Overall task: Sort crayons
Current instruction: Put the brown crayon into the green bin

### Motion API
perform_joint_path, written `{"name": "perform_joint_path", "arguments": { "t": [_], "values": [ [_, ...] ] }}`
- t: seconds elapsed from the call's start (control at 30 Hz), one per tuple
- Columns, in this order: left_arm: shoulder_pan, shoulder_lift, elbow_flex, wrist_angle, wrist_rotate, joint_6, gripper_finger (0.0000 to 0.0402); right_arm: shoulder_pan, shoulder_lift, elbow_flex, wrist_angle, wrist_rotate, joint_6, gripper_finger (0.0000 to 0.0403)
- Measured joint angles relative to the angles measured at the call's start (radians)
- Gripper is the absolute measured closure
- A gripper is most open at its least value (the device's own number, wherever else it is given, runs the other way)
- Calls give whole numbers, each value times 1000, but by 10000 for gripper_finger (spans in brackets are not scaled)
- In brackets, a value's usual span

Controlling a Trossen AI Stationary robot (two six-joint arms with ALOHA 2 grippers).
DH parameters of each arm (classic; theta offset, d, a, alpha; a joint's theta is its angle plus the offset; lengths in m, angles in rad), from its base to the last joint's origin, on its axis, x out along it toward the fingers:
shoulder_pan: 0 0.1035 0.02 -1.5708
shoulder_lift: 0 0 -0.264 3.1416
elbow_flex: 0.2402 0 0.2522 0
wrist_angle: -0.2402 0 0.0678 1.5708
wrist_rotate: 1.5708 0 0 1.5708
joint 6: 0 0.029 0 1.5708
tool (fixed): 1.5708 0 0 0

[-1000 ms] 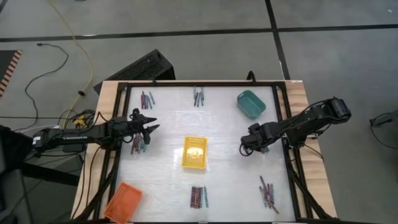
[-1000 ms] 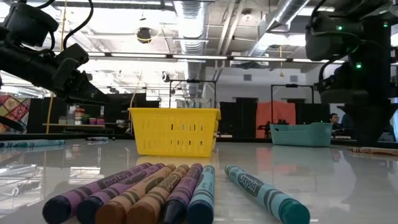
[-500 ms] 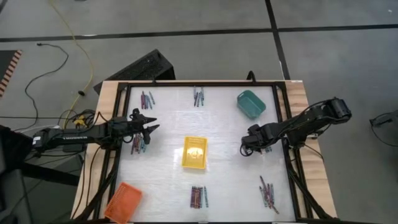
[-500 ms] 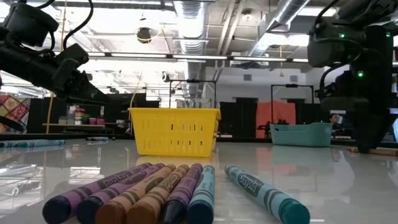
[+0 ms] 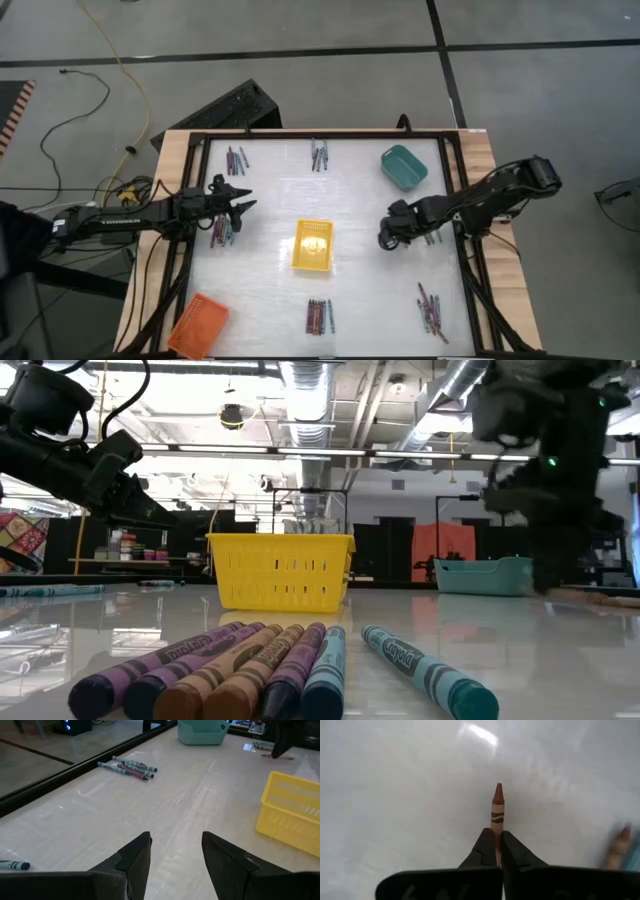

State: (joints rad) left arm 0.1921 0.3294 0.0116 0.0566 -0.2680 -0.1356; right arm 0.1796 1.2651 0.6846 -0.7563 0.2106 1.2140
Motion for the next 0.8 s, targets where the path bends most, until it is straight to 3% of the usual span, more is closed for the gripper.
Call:
{"name": "perform_joint_path", "arguments": {
  "t": [0.3, 0.6, 0.8],
  "values": [
    [0, 0, 0, 0, 0, 0, 235, -173, -1, 244, -135, 235, -294, 402],
    [0, 0, 0, 0, 0, 0, 235, -503, -1, 283, -126, 165, -615, 402],
    [0, 0, 0, 0, 0, 0, 235, -656, -1, 283, -114, 104, -773, 403]
  ]
}}
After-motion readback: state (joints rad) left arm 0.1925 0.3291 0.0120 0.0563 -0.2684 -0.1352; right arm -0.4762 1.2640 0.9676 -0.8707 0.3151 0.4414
